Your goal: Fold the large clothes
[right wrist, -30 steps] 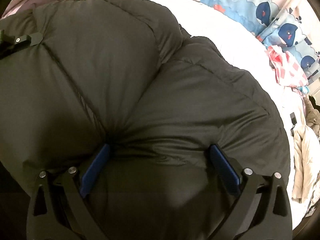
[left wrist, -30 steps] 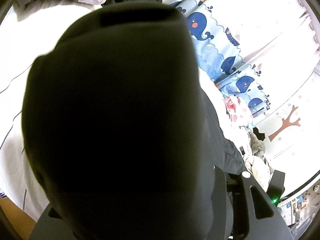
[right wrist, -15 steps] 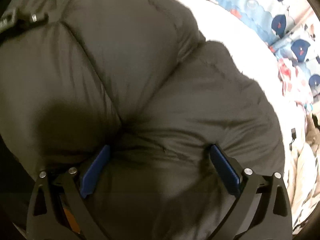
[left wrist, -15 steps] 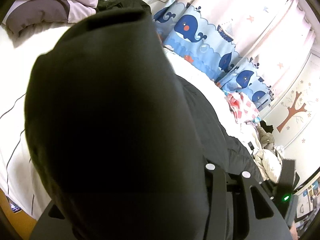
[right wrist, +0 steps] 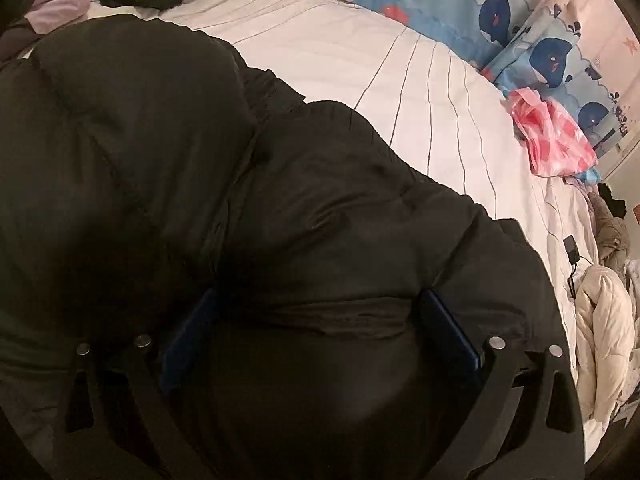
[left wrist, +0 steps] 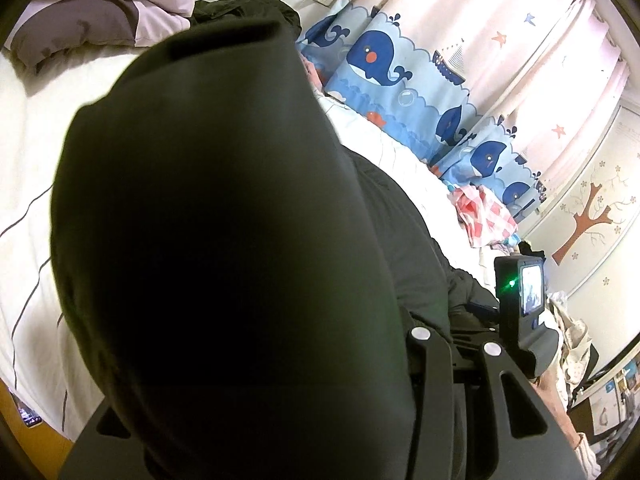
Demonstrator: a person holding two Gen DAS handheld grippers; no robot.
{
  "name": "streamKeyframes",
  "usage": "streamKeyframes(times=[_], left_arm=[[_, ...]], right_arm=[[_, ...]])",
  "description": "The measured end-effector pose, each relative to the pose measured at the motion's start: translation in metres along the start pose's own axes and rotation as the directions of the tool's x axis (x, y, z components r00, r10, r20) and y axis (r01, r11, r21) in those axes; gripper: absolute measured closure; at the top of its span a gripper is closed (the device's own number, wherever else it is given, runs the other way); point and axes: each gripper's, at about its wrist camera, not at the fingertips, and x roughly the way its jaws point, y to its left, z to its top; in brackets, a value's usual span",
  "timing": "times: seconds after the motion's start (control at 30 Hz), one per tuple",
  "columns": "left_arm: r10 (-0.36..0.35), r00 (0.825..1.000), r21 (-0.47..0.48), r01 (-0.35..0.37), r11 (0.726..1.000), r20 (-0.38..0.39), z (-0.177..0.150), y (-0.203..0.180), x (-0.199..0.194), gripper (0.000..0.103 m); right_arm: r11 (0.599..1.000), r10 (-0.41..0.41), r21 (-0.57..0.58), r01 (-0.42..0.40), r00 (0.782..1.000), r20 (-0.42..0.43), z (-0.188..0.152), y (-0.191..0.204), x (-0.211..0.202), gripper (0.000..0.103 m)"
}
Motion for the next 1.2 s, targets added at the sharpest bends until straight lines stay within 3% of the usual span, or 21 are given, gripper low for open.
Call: streamKeyframes(times=[0.17,0.27,0.37,0.43,0.5,0.6,0.73,0.83,0.87,1.0,1.1,1.2], left_arm=[[-0.004,1.0,0.0,0.004,1.0,0.003,0.001,-0.005,-0.005,0.059],[-0.004,1.0,-0.002,0.004,1.0,0.004,0.002,-0.006,-0.006,0.059],[0.001,1.0,0.007,-0.001,1.0,0.01,0.002,-0.009,-0.005,0.059],[0.003,1.0,0.012,-0.003,1.0,0.01,0.001,-0.01,-0.004,0.059],[0.008,1.0,0.028,-0.008,1.0,0.003,0.001,-0.015,0.0,0.059],[0.009,1.0,0.016,-0.009,1.0,0.004,0.004,-0.015,0.004,0.059],[0.004,1.0,-0.018,-0.005,1.0,-0.007,0.006,-0.009,0.009,0.059],[0.009,1.0,0.004,-0.009,1.0,-0.008,0.006,-0.015,0.013,0.059],[0.01,1.0,0.013,-0.01,1.0,-0.009,0.007,-0.017,0.014,0.059],[0.01,1.0,0.02,-0.01,1.0,-0.002,0.007,-0.02,0.016,0.058],[-0.003,1.0,-0.018,0.003,1.0,-0.01,0.008,-0.013,0.019,0.058],[-0.009,1.0,0.0,0.009,1.0,-0.014,0.008,-0.018,0.021,0.059]], right_arm=[[0.999,0.015,-0.037,-0.015,1.0,0.004,-0.004,-0.002,-0.027,0.007],[0.997,0.039,-0.064,-0.035,0.998,0.055,-0.018,0.0,-0.064,0.007],[0.99,0.04,-0.138,-0.033,0.998,0.048,-0.043,0.02,-0.085,0.007],[0.98,0.018,-0.2,-0.022,1.0,-0.019,-0.06,0.038,-0.067,0.007],[0.979,0.011,-0.205,-0.006,1.0,0.021,-0.068,0.045,-0.057,0.007],[0.984,0.027,-0.175,-0.031,0.999,-0.027,-0.06,0.038,-0.06,0.007],[0.984,0.03,-0.177,-0.019,0.998,0.064,-0.064,0.03,-0.093,0.007],[0.97,0.02,-0.241,-0.018,1.0,0.005,-0.087,0.053,-0.074,0.007],[0.968,0.012,-0.249,-0.007,1.0,0.02,-0.092,0.059,-0.067,0.007],[0.956,-0.005,-0.292,-0.003,1.0,-0.027,-0.082,0.062,-0.065,0.007],[0.952,-0.005,-0.307,0.005,1.0,0.002,-0.086,0.06,-0.079,0.007],[0.953,0.012,-0.302,-0.012,1.0,-0.002,-0.092,0.059,-0.068,0.007]])
